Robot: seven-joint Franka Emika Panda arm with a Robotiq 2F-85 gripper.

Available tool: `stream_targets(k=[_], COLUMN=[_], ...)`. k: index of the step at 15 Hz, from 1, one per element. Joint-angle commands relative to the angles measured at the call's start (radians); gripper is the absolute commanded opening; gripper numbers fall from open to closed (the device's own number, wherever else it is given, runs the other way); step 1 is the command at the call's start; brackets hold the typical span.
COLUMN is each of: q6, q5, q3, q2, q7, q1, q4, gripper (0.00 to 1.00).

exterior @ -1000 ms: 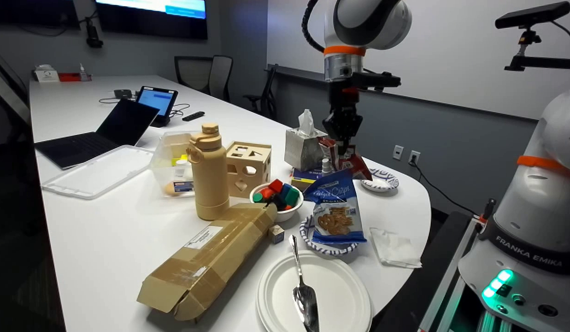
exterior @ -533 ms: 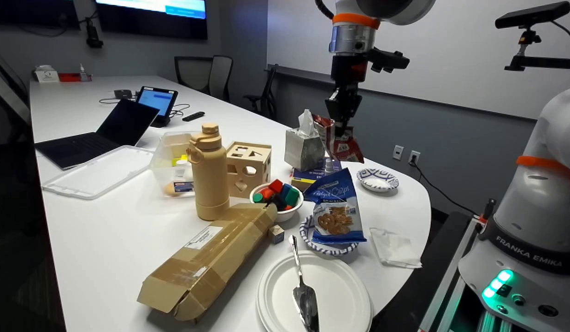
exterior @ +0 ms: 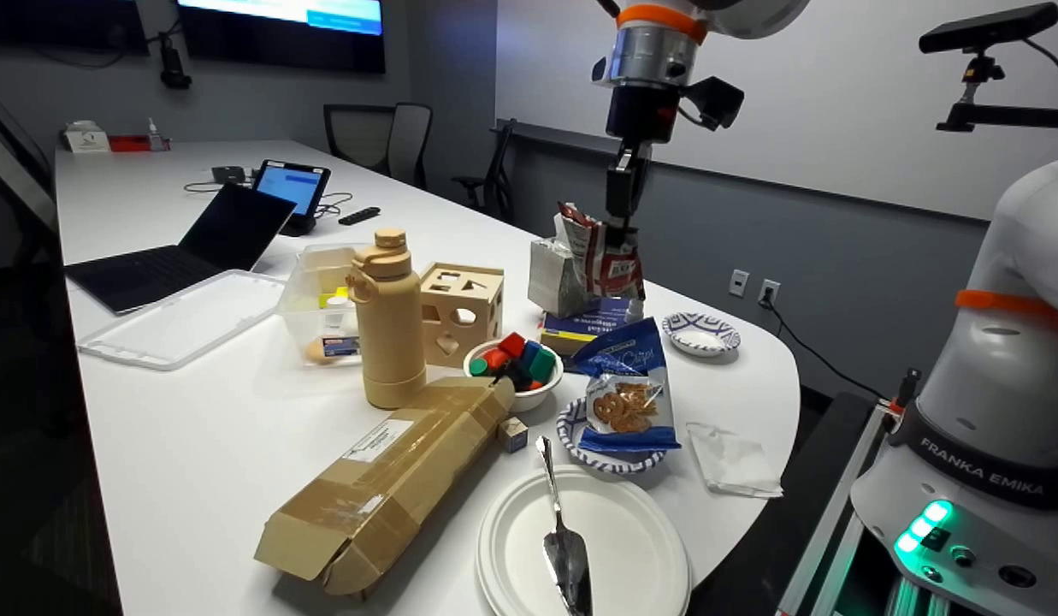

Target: Move the Doritos to the white plate

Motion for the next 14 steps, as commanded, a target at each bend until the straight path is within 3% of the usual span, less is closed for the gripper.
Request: stream_targets(k=[1, 5, 7, 8, 10, 14], q6=[-0.016, -0.048, -0.121, -0.045, -0.045, -0.045], q5=[0.117, 0.252, 0.281, 0.245, 0.246, 0.246], q3=[-0.068, -0.093, -0.076, -0.039, -0.023, -0.018], q2=[0.124, 0.302, 0.402, 0.292, 0.343, 0.327], q7=[-0.201, -0.423, -0.466, -0.41, -0.417, -0.416], q1=[0.058, 0.073, 0.038, 0.018, 0.001, -0.001], q4=[0.051, 0.115, 0.175, 0.081, 0.098, 0.098], gripper=[0.01, 0.01, 0.01, 0.01, 0.04, 0.04])
